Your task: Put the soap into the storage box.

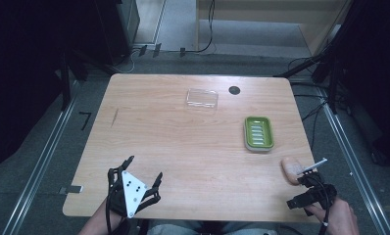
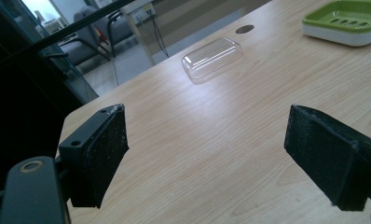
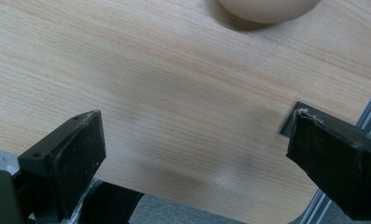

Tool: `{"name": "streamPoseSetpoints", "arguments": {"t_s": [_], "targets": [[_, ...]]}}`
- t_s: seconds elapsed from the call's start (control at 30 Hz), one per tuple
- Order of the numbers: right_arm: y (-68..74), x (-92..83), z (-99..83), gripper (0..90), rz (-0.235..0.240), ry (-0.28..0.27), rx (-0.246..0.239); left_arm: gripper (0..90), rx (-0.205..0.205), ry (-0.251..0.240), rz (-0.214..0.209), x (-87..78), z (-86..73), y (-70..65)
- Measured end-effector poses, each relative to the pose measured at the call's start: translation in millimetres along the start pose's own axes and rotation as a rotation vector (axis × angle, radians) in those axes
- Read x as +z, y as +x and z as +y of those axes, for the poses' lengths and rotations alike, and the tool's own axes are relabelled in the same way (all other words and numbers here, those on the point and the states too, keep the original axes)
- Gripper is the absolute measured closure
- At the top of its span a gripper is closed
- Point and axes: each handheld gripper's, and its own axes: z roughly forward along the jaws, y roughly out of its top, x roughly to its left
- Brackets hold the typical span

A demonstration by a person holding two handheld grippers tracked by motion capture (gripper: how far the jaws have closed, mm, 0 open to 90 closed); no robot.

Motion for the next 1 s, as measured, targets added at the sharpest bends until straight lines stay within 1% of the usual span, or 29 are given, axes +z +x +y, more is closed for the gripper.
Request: {"name": "streamPoseSetpoints", "arguments": {"t_s": [0.1, 0.2, 0.27, 0.37, 0.43, 0.5, 0.6, 0.67, 0.73, 0.8, 1.0], "targets": [[-0.3, 0.6, 0.0, 4.0, 0.001, 0.001, -0.003, 14.0, -0.009, -0.001, 0.002, 0.0, 0.0, 0.6], [0.1, 1.6, 0.0, 4.0, 0.003, 0.006, -0.006, 14.0, -0.001, 0.001, -0.003, 0.1, 0.2, 0.0], [1.3, 1.0, 0.8, 4.1, -0.005, 0.005, -0.007, 14.0, 0.006, 0.003, -0.007, 0.6, 0.1, -0.5], [1.6, -0.6, 2.1, 4.0, -0.004, -0.003, -0.011, 14.0, 0.007, 0.003, -0.008, 0.4, 0.5, -0.7], [1.8, -1.3, 1.8, 4.0, -0.007, -0.006, -0.01, 14.0, 0.015, 0.004, -0.011, 0.1, 0.4, -1.1], [2.0, -2.0, 2.9, 4.0, -0.012, -0.01, -0.014, 14.0, 0.012, 0.0, -0.013, -0.2, 0.2, -0.4], [1.8, -5.4, 7.8, 4.0, -0.018, -0.022, -0.017, 14.0, 0.012, 0.0, -0.011, -0.6, 0.2, -0.7], [0.0, -7.9, 11.7, 4.0, -0.025, -0.027, -0.013, 14.0, 0.017, -0.001, -0.011, -1.4, 0.0, -1.0], [-1.6, -9.3, 15.9, 4.0, -0.021, -0.033, -0.002, 14.0, 0.016, -0.002, -0.01, -1.6, -0.2, -0.7], [-2.8, -10.0, 21.6, 4.0, -0.026, -0.034, -0.01, 14.0, 0.012, -0.001, -0.007, -1.7, -0.5, -0.4], [-1.8, -10.8, 29.2, 4.0, -0.029, -0.031, -0.014, 14.0, 0.015, 0.0, -0.006, -1.4, -0.7, -0.4]]}}
